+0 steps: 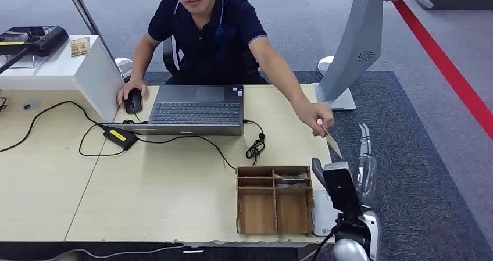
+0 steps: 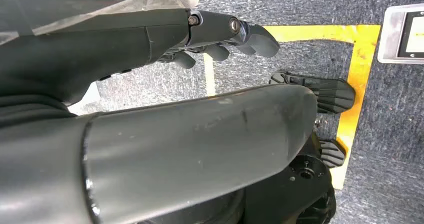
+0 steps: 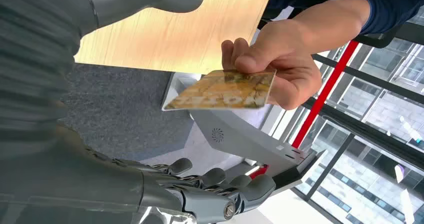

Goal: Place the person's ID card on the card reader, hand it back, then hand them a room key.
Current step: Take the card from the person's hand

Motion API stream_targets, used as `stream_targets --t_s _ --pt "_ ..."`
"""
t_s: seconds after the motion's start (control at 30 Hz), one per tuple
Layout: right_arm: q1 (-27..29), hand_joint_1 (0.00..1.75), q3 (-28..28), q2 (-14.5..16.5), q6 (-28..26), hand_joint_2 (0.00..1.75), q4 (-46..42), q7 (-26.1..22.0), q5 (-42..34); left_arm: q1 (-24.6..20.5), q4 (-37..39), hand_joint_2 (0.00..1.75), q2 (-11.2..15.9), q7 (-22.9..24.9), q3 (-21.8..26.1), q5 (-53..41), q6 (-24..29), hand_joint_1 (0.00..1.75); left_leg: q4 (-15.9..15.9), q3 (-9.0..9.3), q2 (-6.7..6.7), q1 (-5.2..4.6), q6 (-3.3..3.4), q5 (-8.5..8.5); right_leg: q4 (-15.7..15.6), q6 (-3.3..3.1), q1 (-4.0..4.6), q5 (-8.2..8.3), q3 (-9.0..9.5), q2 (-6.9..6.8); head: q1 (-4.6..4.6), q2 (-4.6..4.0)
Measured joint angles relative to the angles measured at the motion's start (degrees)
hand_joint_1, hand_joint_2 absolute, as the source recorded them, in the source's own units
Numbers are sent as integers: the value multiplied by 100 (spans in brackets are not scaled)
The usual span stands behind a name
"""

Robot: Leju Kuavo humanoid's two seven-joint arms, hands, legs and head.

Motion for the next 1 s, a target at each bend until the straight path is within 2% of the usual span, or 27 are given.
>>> stream_targets --t_s 1.0 --pt "0 175 -6 0 0 175 -62 -13 -75 0 0 0 17 0 -21 -14 -9 0 0 1 0 0 0 0 0 0 0 0 0 0 0 0"
